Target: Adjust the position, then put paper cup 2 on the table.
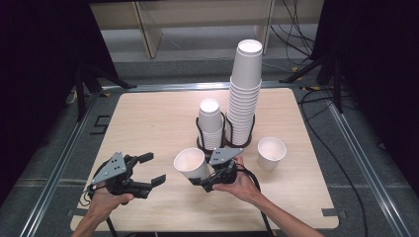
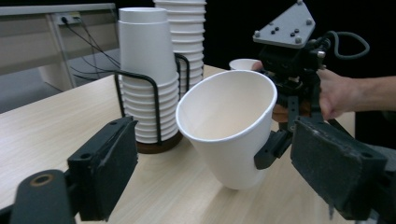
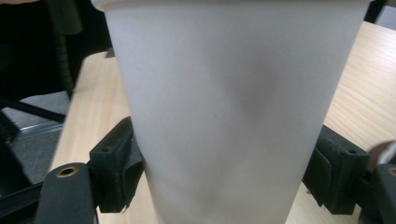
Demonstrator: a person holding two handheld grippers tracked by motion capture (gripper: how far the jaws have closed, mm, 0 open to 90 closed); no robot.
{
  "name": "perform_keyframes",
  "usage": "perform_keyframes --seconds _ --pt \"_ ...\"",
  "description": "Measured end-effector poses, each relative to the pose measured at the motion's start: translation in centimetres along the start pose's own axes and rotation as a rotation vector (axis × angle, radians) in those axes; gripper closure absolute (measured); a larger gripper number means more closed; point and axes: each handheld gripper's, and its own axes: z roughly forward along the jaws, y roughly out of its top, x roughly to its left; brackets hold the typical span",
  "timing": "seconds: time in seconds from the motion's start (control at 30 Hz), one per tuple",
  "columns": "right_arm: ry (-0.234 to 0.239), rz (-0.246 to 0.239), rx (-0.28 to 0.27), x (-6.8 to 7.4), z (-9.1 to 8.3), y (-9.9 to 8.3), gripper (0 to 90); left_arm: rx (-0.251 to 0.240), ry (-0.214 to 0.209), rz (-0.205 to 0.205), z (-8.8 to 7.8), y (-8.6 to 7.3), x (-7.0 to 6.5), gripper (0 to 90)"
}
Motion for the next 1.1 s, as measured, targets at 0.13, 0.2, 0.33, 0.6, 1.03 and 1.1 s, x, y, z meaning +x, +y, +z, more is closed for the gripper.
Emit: perform_keyframes --seconds 0.13,0.2,0.33,0.6,1.03,1.1 --pt "-0.043 0.025 -0.027 -0.5 -0.3 -0.3 23.3 0.005 0.04 -0.002 -0.2 -0.5 -0.1 14.9" --pt "-0.058 0.028 -0.04 -0.8 -0.5 -0.5 23.2 0.002 0.074 0.014 -0.3 -0.8 -0.1 14.9" --pt "-0.087 0.042 -0.046 -1.1 -0.9 -1.1 23.2 -0.019 0.131 0.002 -0.2 -1.8 -0.1 14.9" --pt "-0.115 0.079 -0.039 -1.1 -0.6 -1.8 23.1 -0.005 0.175 -0.006 -1.4 -3.4 -0.8 14.9" --pt "-0.155 0.073 -0.029 -1.4 0.3 -2.4 22.9 0.014 0.201 -0.041 -1.9 -4.8 -1.0 14.9" --pt "-0.158 0.075 -0.035 -1.4 0.5 -2.4 22.8 -0.013 0.184 -0.033 -1.6 -5.0 -0.9 14.9"
